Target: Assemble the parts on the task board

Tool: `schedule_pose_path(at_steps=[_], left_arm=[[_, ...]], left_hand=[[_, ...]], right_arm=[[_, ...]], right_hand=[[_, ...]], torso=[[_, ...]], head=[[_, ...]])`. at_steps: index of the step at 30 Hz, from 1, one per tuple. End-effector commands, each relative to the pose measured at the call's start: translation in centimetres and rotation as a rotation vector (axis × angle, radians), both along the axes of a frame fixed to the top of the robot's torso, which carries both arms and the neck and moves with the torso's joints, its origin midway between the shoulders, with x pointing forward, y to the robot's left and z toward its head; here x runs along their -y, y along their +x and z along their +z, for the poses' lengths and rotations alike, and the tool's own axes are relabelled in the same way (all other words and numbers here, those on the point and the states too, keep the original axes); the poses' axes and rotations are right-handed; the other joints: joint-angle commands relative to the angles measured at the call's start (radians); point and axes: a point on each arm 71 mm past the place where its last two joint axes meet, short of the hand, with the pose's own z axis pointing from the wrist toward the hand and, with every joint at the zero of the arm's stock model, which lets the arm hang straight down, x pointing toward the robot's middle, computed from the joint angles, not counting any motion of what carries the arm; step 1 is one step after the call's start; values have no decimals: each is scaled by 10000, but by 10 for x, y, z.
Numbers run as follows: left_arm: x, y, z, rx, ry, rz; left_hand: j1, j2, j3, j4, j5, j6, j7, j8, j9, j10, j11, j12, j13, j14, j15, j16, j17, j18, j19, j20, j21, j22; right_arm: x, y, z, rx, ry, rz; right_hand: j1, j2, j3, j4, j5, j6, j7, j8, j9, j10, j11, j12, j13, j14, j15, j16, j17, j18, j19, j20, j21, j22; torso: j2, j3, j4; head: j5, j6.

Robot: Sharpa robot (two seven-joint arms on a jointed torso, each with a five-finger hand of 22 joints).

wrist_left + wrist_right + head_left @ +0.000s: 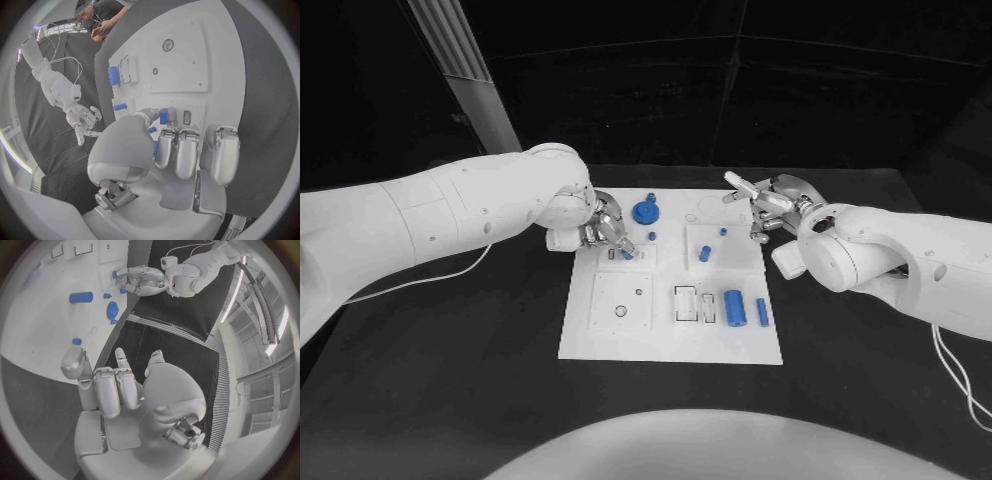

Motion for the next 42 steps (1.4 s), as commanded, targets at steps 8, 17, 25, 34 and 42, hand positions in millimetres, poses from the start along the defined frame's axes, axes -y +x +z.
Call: schedule_pose_path(at_steps=[8, 17, 25, 34, 42], left_arm=[[-8, -2, -8, -4, 256, 101], [-6, -2, -8, -42, 281, 47], [-7, -2, -8, -50, 330, 79], [-8, -3, -4, 88, 221, 119], [-5, -3, 6, 278, 150, 29]], left_hand=[[69, -1, 16, -29, -41, -20, -67, 15, 18, 1058, -82, 24, 2627, 1040, -80, 30, 2634, -66, 1073, -65, 39, 2632], [65, -3, 17, -30, -43, -16, -66, 19, 21, 1058, -83, 24, 2627, 1040, -81, 30, 2634, -66, 1073, -66, 39, 2632], [61, 0, 20, -28, -44, -11, -67, 23, 24, 1058, -83, 24, 2627, 1040, -82, 30, 2634, -66, 1073, -66, 39, 2632], [57, 9, 27, -24, -47, 0, -68, 30, 29, 1058, -85, 24, 2627, 1040, -82, 30, 2634, -66, 1073, -67, 39, 2632], [59, 5, 28, -28, -50, 2, -70, 33, 32, 1058, -86, 24, 2627, 1040, -84, 30, 2634, -66, 1073, -67, 39, 2632]], right_arm=[[0, 0, 0, 20, -29, 7], [1, 0, 0, 19, -48, -18], [1, 0, 0, 13, -51, -20], [1, 0, 0, -8, -66, -35], [1, 1, -1, -55, -84, -31]], right_hand=[[-19, 83, -71, 5, 28, 48, -21, 26, 11, 479, -55, -21, 2106, 391, -67, -1, 1869, 181, -29, -36, -63, 945], [-19, 83, -71, 5, 28, 48, -21, 26, 11, 479, -55, -21, 2106, 391, -67, -1, 1869, 181, -29, -36, -63, 945], [-19, 83, -71, 5, 28, 48, -21, 26, 11, 479, -55, -21, 2106, 391, -67, -1, 1869, 181, -29, -36, -63, 945], [-5, 93, -82, 4, 32, 41, -22, 33, 8, 480, -57, -20, 2105, 391, -69, 0, 1867, 183, -32, -39, -78, 943], [-5, 93, -82, 4, 32, 41, -22, 33, 8, 480, -57, -20, 2105, 391, -69, 0, 1867, 183, -32, -39, -78, 943]], torso=[[2, 2, 12], [-1, 5, -3], [-1, 5, 5], [-15, 10, 7], [-5, 9, -2]], head=[[-27, -9], [-22, -13], [-18, -24], [5, -7], [16, 13]])
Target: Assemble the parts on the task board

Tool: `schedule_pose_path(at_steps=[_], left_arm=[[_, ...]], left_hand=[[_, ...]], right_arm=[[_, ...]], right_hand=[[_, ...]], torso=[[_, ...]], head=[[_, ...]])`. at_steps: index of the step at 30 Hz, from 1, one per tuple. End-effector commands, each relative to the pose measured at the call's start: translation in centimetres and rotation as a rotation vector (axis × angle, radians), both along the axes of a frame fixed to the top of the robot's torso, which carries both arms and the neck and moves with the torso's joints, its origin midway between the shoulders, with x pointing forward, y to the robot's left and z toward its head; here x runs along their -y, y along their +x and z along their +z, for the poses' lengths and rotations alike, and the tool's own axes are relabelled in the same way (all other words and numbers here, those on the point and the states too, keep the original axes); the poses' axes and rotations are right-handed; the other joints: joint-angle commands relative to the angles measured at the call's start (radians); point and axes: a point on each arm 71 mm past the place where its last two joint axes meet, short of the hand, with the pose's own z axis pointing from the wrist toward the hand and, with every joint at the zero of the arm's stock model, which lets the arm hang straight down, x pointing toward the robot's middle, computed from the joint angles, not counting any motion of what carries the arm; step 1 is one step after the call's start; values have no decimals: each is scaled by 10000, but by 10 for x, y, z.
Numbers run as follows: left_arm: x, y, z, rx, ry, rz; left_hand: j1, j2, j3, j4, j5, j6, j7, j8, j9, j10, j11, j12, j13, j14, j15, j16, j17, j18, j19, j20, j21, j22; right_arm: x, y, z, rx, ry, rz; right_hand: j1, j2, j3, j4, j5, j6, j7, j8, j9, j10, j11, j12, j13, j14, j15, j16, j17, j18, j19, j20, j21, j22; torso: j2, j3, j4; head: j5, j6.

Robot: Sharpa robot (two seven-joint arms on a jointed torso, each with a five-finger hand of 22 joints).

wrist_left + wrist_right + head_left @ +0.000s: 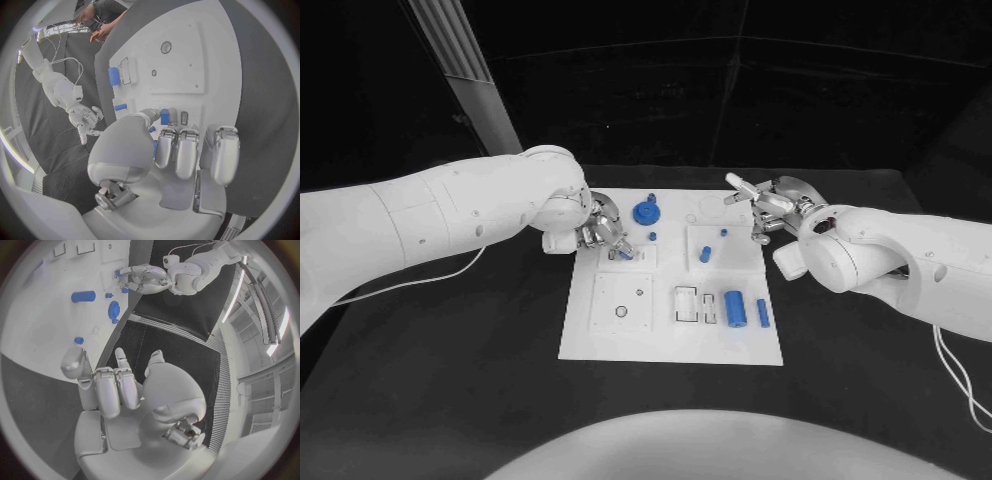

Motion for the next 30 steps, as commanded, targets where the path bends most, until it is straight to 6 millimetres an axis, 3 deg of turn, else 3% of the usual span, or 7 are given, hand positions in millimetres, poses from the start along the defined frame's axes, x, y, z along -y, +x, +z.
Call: schedule_pose_path(at_steps=[1, 30], left_arm=[[0, 1, 4, 142, 199, 6], [6, 3, 9, -18, 594, -200]], left_hand=[[67, 13, 32, -30, -1, 49, -54, 12, -11, 1058, -86, 24, 2627, 1040, -84, 30, 2634, -65, 1073, -67, 39, 2633], [-2, 41, 29, 50, -106, 53, -46, 12, 1, 1058, -81, 24, 2627, 1040, -91, 30, 2634, -65, 1073, -74, 39, 2633]], right_arm=[[-1, 0, 1, 20, -26, 32], [-2, 0, 0, -75, -81, 84]], right_hand=[[-5, 93, -82, 4, 32, 41, -22, 33, 8, 480, -57, -21, 2105, 391, -69, 0, 1868, 182, -32, -39, -35, 943], [1, 96, -86, 3, 33, 37, -22, 35, 6, 466, -57, -31, 2091, 381, -70, -7, 1856, 185, -41, -40, -51, 938]], torso=[[5, -1, -4], [8, -4, -4]], head=[[0, 0], [24, 0]])
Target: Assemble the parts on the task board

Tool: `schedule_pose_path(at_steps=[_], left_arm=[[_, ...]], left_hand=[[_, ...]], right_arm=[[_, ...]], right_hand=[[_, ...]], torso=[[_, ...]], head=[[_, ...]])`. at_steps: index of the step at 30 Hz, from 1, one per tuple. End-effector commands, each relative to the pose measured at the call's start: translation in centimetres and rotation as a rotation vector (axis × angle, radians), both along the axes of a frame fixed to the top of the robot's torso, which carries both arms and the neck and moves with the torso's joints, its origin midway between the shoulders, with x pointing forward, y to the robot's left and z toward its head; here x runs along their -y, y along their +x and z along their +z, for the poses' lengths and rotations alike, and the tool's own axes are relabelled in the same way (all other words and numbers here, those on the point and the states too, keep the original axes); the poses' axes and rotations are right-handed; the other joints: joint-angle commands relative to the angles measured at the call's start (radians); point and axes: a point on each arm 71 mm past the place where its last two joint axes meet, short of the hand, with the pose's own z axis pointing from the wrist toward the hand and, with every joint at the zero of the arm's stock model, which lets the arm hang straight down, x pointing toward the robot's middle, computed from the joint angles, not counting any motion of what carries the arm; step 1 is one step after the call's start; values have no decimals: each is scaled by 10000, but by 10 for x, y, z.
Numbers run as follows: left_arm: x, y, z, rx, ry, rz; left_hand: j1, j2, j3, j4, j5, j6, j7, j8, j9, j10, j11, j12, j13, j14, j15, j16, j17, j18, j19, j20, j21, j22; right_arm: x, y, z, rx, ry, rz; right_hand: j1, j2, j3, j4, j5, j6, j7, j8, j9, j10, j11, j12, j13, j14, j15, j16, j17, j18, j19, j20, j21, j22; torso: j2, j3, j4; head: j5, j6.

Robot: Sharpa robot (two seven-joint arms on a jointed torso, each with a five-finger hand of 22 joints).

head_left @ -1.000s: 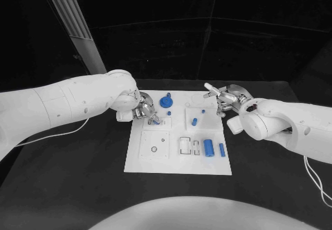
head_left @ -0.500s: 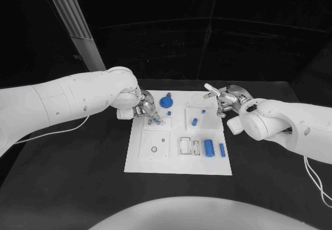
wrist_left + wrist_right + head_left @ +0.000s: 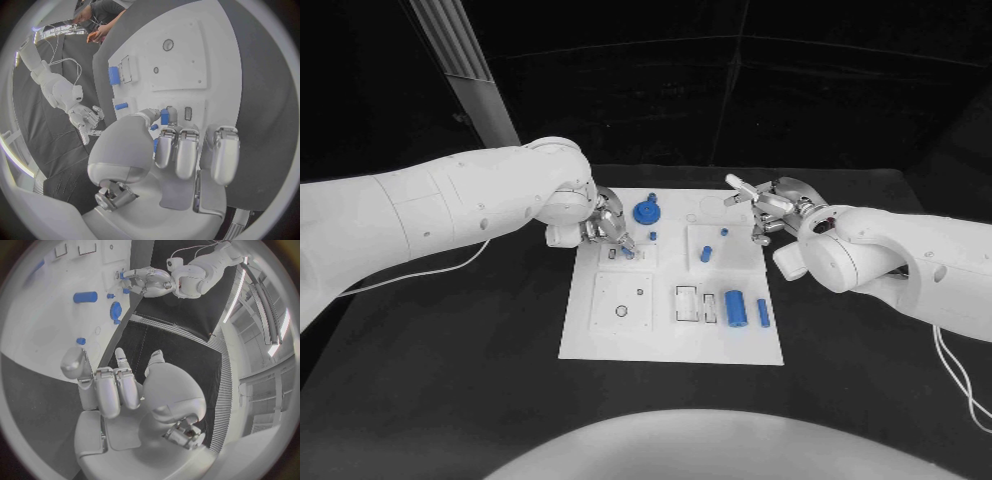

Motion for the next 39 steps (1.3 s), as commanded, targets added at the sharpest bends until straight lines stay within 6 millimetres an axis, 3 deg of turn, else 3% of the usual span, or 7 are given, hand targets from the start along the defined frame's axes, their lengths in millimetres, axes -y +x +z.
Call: schedule_pose_path(at_steps=[1, 39], left_arm=[[-1, 0, 0, -152, 315, -76], [4, 4, -6, 197, 737, -295]], left_hand=[[-1, 47, 33, 51, -39, 19, -14, 13, 11, 1058, -81, 24, 2627, 1040, -91, 30, 2634, -65, 1073, -74, 39, 2633], [-5, 120, 74, 93, -98, -16, -10, -11, 10, 1058, -78, 24, 2627, 1040, -94, 30, 2634, -65, 1073, -77, 39, 2633]], right_arm=[[-1, 0, 1, 50, -7, 88], [-3, -1, 1, 62, -12, 137]], right_hand=[[1, 96, -61, -22, 33, 37, -22, 35, 6, 466, -57, -31, 2091, 382, -70, -7, 1856, 186, -41, -40, -51, 938], [19, 111, -75, -21, 38, 15, -20, 36, -2, 466, -56, -30, 2089, 369, -70, -16, 1840, 206, -105, -43, -144, 907]], torso=[[-6, -3, 6], [-2, -4, -2]], head=[[2, 8], [-20, -5]])
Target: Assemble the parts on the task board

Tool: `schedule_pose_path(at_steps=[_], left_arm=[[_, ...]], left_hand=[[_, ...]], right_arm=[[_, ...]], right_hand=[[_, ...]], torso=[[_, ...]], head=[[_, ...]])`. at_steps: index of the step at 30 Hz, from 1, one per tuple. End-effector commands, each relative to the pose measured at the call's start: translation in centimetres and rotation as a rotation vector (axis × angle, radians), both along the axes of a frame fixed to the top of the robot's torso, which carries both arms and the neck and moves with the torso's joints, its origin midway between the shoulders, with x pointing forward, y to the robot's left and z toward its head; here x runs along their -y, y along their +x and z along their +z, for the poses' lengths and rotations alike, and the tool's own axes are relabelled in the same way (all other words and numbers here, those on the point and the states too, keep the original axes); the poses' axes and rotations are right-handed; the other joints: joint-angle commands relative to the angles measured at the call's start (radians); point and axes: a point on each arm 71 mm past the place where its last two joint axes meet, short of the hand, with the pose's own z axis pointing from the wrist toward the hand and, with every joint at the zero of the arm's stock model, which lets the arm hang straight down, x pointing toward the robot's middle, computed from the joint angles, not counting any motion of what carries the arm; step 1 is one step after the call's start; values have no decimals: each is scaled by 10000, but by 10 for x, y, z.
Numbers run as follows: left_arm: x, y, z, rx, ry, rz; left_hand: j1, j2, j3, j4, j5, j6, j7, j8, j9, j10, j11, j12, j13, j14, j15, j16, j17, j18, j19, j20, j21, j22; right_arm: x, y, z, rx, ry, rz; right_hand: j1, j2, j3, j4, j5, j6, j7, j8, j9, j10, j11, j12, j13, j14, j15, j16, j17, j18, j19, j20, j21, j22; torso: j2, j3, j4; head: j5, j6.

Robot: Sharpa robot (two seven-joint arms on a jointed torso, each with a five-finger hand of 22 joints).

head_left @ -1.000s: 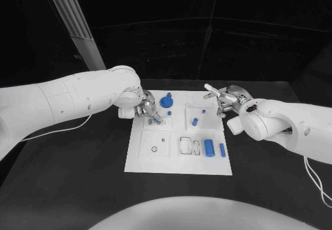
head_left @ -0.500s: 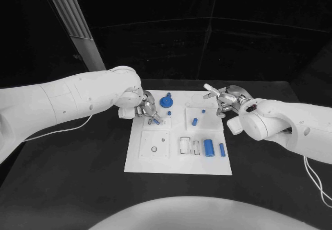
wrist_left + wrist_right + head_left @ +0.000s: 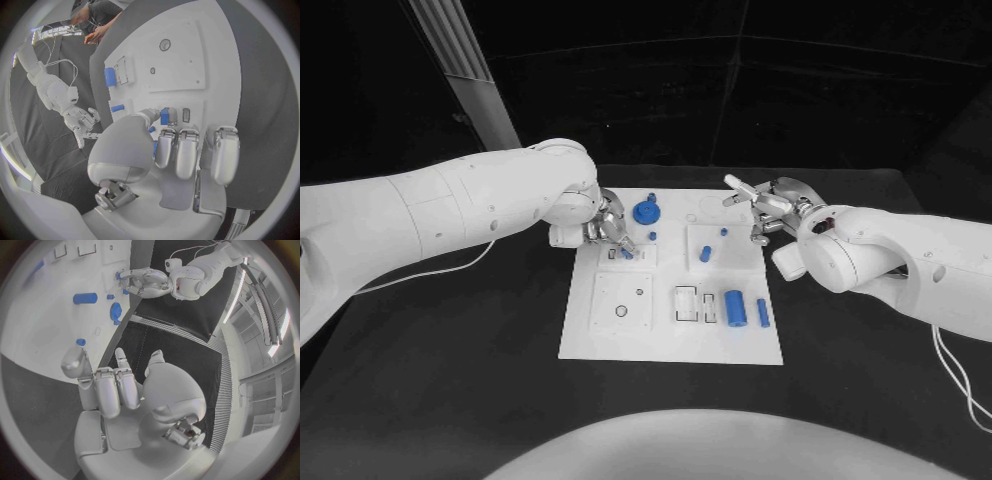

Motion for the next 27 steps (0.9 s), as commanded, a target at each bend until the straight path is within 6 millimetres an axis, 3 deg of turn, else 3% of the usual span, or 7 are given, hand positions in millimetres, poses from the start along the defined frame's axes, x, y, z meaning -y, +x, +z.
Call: schedule_pose_path(at_steps=[1, 27], left_arm=[[-2, 2, 0, 284, 324, -187], [-1, 1, -1, 161, 418, -390]], left_hand=[[-8, 116, 31, 25, -54, 1, -29, -18, 13, 1058, -78, 24, 2627, 1040, -94, 30, 2634, -66, 1073, -77, 39, 2633], [-132, 86, -49, 172, -150, -3, -2, -41, 11, 1058, -55, 24, 2627, 1040, -84, 30, 2634, -66, 1073, -76, 39, 2633]], right_arm=[[-2, 0, 1, 63, 9, 106], [-3, 0, 1, 57, 13, 126]], right_hand=[[19, 111, -47, 6, 38, 15, -19, 36, -1, 466, -56, -30, 2089, 369, -70, -16, 1840, 207, -67, -5, -69, 907], [22, 116, -56, 9, 38, 9, -19, 39, -4, 467, -56, -29, 2089, 371, -70, -13, 1842, 211, -78, -6, -89, 902]], torso=[[-4, 1, -3], [-2, 0, 0]], head=[[-9, -8], [-21, -9]])
